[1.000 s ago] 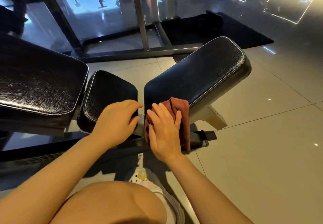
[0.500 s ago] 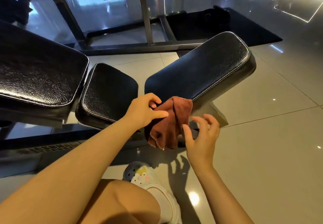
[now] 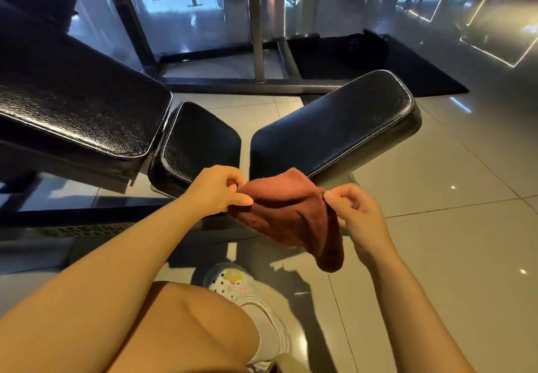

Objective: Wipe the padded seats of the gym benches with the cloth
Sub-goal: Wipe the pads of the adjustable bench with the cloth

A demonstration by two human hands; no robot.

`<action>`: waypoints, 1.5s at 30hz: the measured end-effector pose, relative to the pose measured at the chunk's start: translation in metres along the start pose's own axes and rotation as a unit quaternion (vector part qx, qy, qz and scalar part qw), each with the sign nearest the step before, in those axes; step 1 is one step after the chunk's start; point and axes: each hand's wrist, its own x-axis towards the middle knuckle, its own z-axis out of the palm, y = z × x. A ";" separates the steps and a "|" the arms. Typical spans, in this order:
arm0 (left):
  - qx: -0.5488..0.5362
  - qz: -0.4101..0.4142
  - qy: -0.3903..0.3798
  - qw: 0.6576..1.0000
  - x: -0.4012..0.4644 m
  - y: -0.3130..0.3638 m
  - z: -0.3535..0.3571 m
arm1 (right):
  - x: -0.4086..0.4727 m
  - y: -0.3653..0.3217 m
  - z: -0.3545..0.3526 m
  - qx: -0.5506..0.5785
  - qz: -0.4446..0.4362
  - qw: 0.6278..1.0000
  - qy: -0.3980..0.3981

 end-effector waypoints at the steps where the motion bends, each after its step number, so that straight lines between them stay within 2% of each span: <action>1: 0.010 0.001 -0.007 1.000 -0.005 -0.001 -0.001 | 0.000 -0.009 -0.003 -0.008 -0.009 1.000 0.004; 3: 0.043 0.004 -0.053 0.998 -0.015 0.000 -0.003 | 0.002 -0.031 -0.008 -0.076 -0.054 0.996 -0.013; 6: 0.077 0.011 -0.126 0.989 -0.031 0.007 -0.005 | 0.000 -0.068 -0.009 -0.194 -0.118 0.969 -0.098; 9: -0.041 0.068 -0.081 0.994 -0.045 0.025 -0.013 | -0.009 -0.104 -0.005 -0.250 -0.154 0.940 -0.172; 11: -0.138 0.130 -0.076 0.979 -0.054 0.042 -0.016 | -0.015 -0.122 -0.002 -0.267 -0.174 0.926 -0.200; 14: -0.185 0.195 -0.090 0.959 -0.065 0.063 -0.013 | -0.022 -0.141 0.002 -0.298 -0.205 0.907 -0.216; 17: -0.249 0.186 -0.080 0.947 -0.068 0.070 -0.019 | -0.028 -0.153 0.001 -0.309 -0.215 0.897 -0.233; 19: -0.301 0.166 -0.107 0.933 -0.072 0.070 -0.027 | -0.031 -0.156 -0.002 -0.314 -0.217 0.893 -0.239; 22: -0.230 0.184 -0.097 0.951 -0.077 0.071 -0.030 | -0.036 -0.153 -0.006 -0.330 -0.215 0.889 -0.236; 26: -0.114 0.210 -0.009 0.971 -0.085 0.081 -0.038 | -0.037 -0.142 -0.017 -0.315 -0.154 0.900 -0.259; 27: -0.082 0.226 0.010 0.971 -0.088 0.086 -0.041 | -0.036 -0.137 -0.021 -0.338 -0.128 0.890 -0.276; 30: 0.001 0.267 0.042 0.963 -0.095 0.097 -0.047 | -0.034 -0.111 -0.028 -0.478 -0.106 0.825 -0.282; 31: 0.037 0.273 0.056 0.960 -0.096 0.099 -0.051 | -0.034 -0.104 -0.029 -0.488 -0.107 0.825 -0.264; 36: 0.139 0.241 0.099 0.955 -0.097 0.095 -0.082 | -0.028 -0.098 -0.044 -0.408 -0.065 0.887 -0.205; 38: 0.192 0.211 0.099 0.953 -0.099 0.089 -0.088 | -0.026 -0.107 -0.046 -0.394 -0.094 0.895 -0.185; 41: 0.264 0.163 0.123 0.943 -0.103 0.075 -0.083 | -0.025 -0.129 -0.047 -0.404 -0.169 0.882 -0.175; 43: 0.243 0.152 0.144 0.947 -0.102 0.063 -0.074 | -0.027 -0.147 -0.045 -0.439 -0.210 0.856 -0.173; 45: 0.151 0.154 0.156 0.964 -0.099 0.054 -0.063 | -0.029 -0.163 -0.042 -0.473 -0.249 0.829 -0.164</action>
